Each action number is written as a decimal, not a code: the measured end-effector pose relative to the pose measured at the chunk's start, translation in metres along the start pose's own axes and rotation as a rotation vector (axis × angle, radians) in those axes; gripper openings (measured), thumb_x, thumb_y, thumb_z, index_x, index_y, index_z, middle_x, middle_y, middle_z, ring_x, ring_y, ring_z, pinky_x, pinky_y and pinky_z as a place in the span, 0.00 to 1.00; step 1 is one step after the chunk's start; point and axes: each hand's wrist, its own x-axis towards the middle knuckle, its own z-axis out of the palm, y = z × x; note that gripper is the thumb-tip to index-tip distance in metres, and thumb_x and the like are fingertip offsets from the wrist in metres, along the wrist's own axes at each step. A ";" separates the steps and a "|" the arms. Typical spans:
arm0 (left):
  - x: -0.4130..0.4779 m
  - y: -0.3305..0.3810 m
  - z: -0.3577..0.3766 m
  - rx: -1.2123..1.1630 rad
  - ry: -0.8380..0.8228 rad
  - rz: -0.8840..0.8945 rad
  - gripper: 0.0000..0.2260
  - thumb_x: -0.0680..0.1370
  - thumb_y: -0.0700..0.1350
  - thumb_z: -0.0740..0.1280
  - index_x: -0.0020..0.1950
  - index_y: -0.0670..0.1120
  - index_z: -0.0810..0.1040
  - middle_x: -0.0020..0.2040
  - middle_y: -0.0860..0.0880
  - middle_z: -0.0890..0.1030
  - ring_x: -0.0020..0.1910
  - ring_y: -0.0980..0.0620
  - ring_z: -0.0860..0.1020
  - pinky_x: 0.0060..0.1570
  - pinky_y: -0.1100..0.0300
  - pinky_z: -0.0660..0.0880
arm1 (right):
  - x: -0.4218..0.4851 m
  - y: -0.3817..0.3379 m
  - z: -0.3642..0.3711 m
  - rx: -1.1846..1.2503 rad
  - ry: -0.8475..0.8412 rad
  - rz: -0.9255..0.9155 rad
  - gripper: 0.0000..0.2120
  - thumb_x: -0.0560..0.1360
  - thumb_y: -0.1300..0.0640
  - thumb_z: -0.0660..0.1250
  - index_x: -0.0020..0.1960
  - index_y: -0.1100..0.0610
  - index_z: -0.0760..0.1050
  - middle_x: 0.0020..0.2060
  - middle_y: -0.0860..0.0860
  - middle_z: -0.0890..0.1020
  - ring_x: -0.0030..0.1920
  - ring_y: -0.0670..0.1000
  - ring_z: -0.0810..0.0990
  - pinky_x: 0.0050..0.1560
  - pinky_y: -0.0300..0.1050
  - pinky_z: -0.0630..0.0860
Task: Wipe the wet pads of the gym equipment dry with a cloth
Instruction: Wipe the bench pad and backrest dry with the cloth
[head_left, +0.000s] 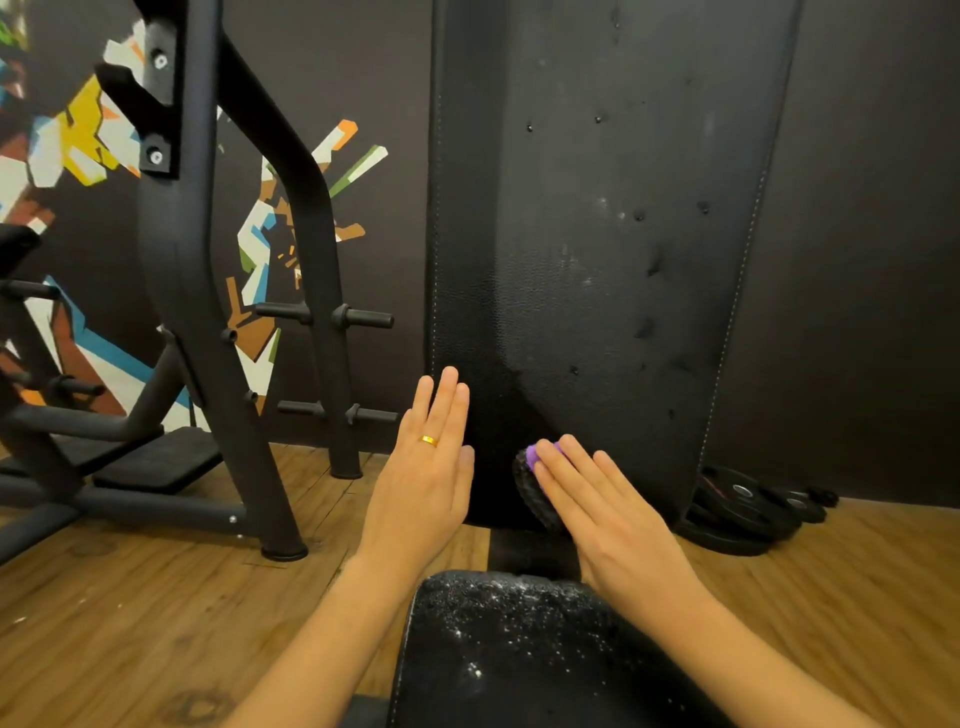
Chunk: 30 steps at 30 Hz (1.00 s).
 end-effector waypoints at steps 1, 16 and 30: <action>0.000 0.001 0.002 0.040 0.002 0.010 0.27 0.84 0.46 0.53 0.82 0.45 0.49 0.83 0.46 0.50 0.82 0.49 0.45 0.76 0.45 0.61 | -0.009 0.004 0.000 -0.009 -0.007 -0.001 0.40 0.70 0.70 0.60 0.81 0.62 0.53 0.82 0.56 0.54 0.81 0.57 0.53 0.78 0.56 0.54; 0.009 0.024 0.041 0.143 0.193 -0.099 0.31 0.83 0.51 0.53 0.81 0.36 0.50 0.82 0.38 0.48 0.82 0.41 0.47 0.79 0.49 0.45 | -0.002 0.000 0.009 0.141 0.142 0.118 0.29 0.81 0.52 0.66 0.77 0.63 0.62 0.77 0.58 0.65 0.79 0.57 0.60 0.76 0.53 0.64; 0.013 0.032 0.044 0.164 0.209 -0.187 0.30 0.84 0.51 0.49 0.82 0.39 0.47 0.83 0.41 0.46 0.82 0.44 0.45 0.79 0.43 0.47 | -0.034 0.033 0.020 0.204 0.297 0.406 0.34 0.76 0.75 0.68 0.78 0.68 0.57 0.78 0.64 0.60 0.79 0.64 0.58 0.76 0.60 0.64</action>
